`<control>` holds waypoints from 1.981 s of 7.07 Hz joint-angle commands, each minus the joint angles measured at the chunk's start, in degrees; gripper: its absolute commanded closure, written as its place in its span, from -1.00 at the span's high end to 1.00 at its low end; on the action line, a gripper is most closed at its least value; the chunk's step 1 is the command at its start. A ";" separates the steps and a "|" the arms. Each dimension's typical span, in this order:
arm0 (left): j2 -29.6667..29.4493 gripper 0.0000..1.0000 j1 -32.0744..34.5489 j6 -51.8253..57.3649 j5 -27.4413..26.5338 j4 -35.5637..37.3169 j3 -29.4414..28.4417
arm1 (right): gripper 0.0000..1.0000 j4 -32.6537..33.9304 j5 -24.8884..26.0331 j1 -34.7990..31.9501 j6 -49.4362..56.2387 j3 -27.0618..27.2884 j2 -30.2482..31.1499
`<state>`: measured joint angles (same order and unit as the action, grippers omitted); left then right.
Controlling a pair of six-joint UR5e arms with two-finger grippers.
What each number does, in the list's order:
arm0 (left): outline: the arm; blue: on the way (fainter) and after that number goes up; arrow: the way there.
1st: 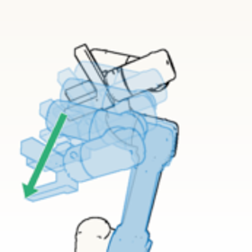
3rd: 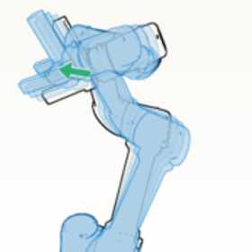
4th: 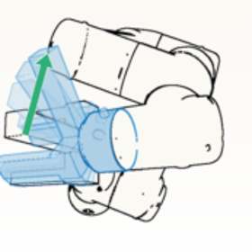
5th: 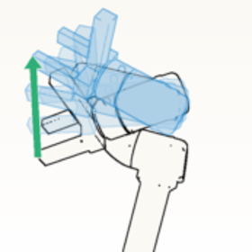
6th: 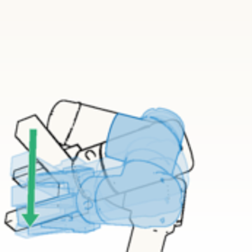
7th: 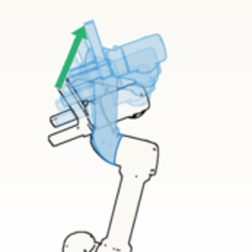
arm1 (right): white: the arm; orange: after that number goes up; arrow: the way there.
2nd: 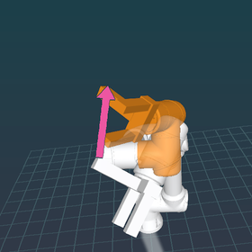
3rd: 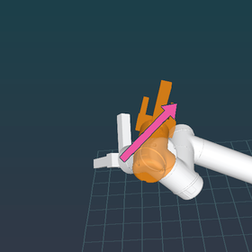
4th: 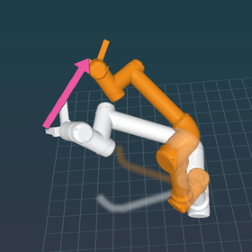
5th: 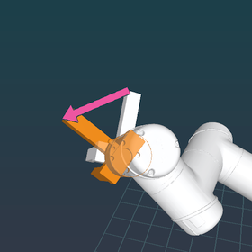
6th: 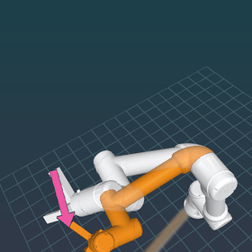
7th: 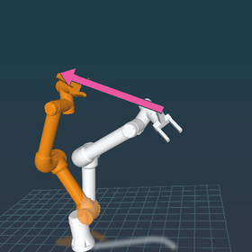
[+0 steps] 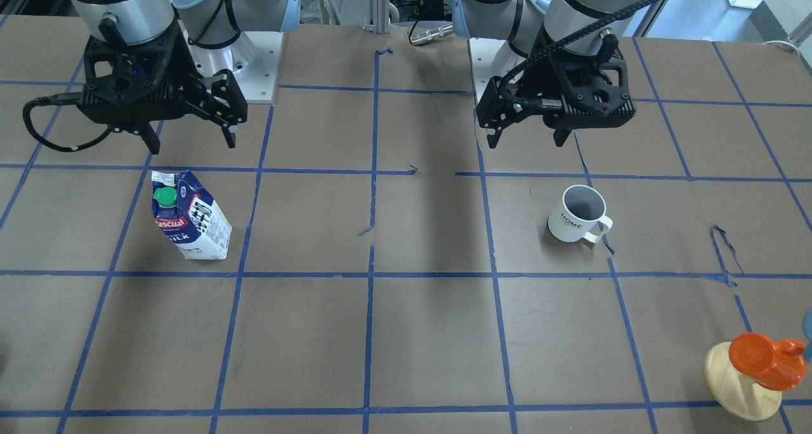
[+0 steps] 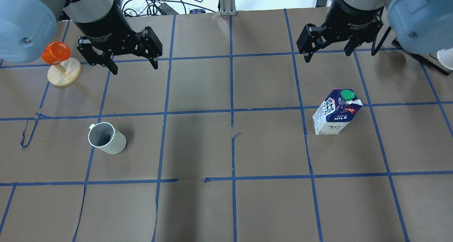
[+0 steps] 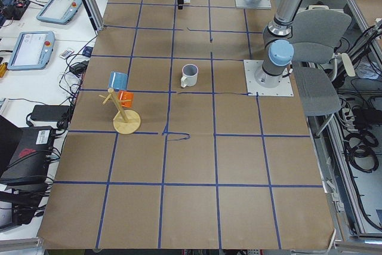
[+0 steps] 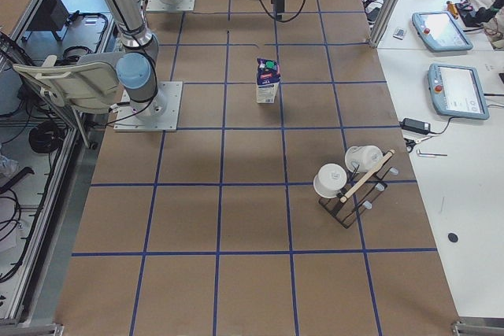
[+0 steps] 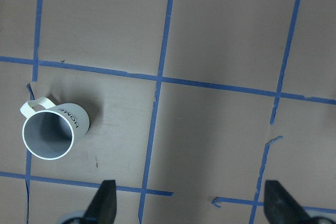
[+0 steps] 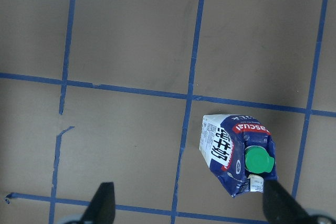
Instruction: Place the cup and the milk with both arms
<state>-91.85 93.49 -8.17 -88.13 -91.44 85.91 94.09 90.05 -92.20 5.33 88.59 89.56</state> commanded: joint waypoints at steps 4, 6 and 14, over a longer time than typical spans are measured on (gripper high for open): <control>-0.08 1.00 -3.84 6.33 0.33 -0.05 -2.24 | 1.00 0.13 0.30 0.00 -0.05 0.18 0.09; 0.09 1.00 -3.75 6.33 0.24 -0.14 -2.07 | 1.00 0.13 0.03 0.00 -0.05 0.18 0.18; 0.79 1.00 -3.84 6.24 0.33 -0.14 -1.54 | 1.00 0.04 0.30 0.61 -0.23 -0.17 -0.08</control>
<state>-91.37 89.72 -1.93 -87.78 -91.58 84.24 93.99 90.37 -92.05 5.34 88.63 89.78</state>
